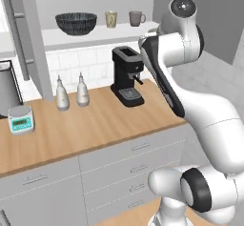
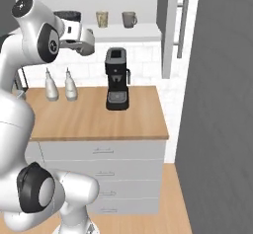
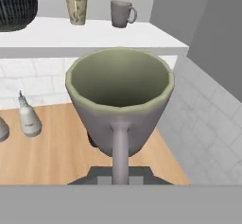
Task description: Gather all objects into one cabinet and sort the glasses and bowls to opposite sides.
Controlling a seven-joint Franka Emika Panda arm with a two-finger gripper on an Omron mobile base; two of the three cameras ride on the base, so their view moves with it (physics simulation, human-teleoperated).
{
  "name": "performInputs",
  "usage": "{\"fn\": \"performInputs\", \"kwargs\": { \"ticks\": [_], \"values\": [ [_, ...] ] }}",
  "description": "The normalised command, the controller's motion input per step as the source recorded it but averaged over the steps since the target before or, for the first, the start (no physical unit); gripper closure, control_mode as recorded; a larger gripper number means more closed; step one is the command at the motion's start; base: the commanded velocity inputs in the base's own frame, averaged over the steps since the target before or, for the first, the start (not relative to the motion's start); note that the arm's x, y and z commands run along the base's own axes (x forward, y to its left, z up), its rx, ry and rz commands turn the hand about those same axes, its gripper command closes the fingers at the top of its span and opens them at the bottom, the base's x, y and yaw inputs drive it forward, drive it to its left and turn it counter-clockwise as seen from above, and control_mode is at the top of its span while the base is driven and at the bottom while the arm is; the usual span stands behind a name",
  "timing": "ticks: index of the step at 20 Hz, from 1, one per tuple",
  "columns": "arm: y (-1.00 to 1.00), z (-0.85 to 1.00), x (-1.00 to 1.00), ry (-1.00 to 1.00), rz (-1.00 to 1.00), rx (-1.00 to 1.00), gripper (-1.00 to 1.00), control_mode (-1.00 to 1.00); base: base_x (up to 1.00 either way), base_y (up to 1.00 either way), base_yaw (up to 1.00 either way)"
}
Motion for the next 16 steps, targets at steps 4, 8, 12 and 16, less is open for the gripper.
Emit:
{"fn": "performInputs", "kwargs": {
  "ticks": [4,8,12,16],
  "values": [
    [0.00,0.00,0.00,0.00,0.00,0.00,1.00,1.00,0.79,0.00,-0.07],
    [0.00,0.00,0.00,0.00,0.00,0.00,1.00,1.00,0.71,0.00,-0.06],
    [0.00,0.00,0.00,0.00,0.00,0.00,1.00,1.00,0.07,0.00,-0.02],
    [0.00,0.00,0.00,0.00,0.00,0.00,1.00,1.00,0.00,0.00,0.00]
  ]
}}
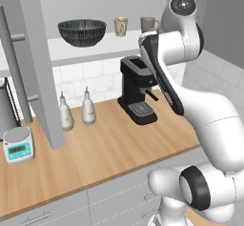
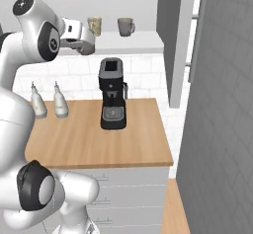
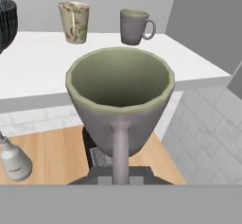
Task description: Gather all objects into one cabinet and sort the glasses and bowls to opposite sides.
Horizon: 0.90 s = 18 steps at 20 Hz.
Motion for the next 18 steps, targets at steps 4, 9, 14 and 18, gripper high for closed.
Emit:
{"fn": "performInputs", "kwargs": {
  "ticks": [4,9,14,18],
  "values": [
    [0.00,0.06,0.12,-0.01,0.00,0.00,1.00,-1.00,0.00,0.00,0.00],
    [0.00,0.18,0.37,-0.05,0.00,0.00,1.00,-1.00,0.00,0.00,0.00],
    [0.00,0.01,0.33,0.00,0.00,0.00,1.00,-1.00,0.00,0.00,0.00],
    [0.00,0.00,0.21,0.00,0.00,0.00,1.00,-1.00,0.00,0.00,0.00]
  ]
}}
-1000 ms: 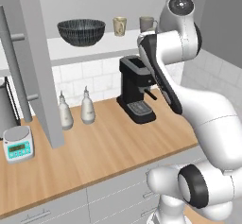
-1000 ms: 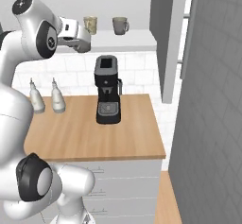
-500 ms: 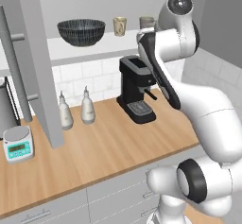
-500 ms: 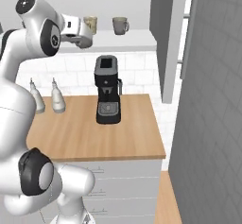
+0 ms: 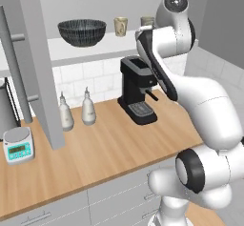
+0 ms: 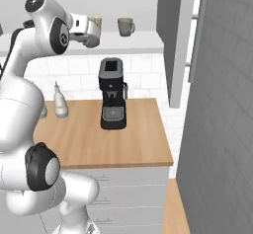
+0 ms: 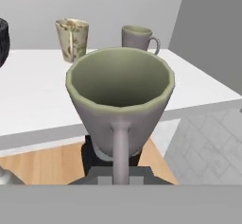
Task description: Gather all objects into one cabinet and sort the glasses and bowls to opposite sides.
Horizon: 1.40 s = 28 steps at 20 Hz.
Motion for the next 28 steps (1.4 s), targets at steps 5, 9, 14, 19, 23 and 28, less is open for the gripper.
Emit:
{"fn": "performInputs", "kwargs": {
  "ticks": [5,9,14,19,23,28],
  "values": [
    [0.00,0.00,0.27,0.00,0.00,0.00,1.00,-1.00,0.00,0.00,0.00],
    [0.00,-0.02,0.39,0.00,-0.01,0.00,1.00,-1.00,0.00,0.00,0.00],
    [0.00,-0.14,0.34,0.00,-0.01,0.00,1.00,-1.00,0.00,0.00,0.00],
    [0.00,-0.17,0.27,0.00,0.00,0.00,1.00,-1.00,0.00,0.00,0.00],
    [0.00,-0.16,0.29,0.00,0.00,0.00,1.00,-1.00,0.00,0.00,0.00],
    [0.00,-0.10,0.29,0.00,0.00,0.00,1.00,-1.00,0.00,0.00,0.00]
  ]
}}
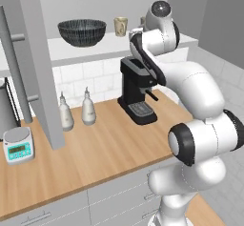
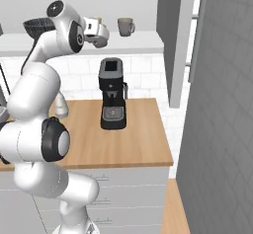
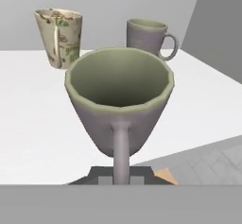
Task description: Gather all objects into one cabinet and sort the glasses and bowls to opposite sides.
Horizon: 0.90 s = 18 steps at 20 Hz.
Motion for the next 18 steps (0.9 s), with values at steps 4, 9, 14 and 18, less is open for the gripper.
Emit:
{"fn": "performInputs", "kwargs": {
  "ticks": [4,9,14,18],
  "values": [
    [0.00,-0.03,0.29,0.00,-0.01,0.00,1.00,-1.00,0.00,0.00,0.00],
    [0.00,0.00,0.30,0.00,-0.01,0.00,1.00,-1.00,0.00,0.00,0.00],
    [0.00,-0.03,0.25,0.00,-0.01,0.00,-1.00,-1.00,0.00,0.00,0.00],
    [0.00,-0.06,0.21,0.00,-0.01,0.00,-1.00,-1.00,0.00,0.00,0.00]
  ]
}}
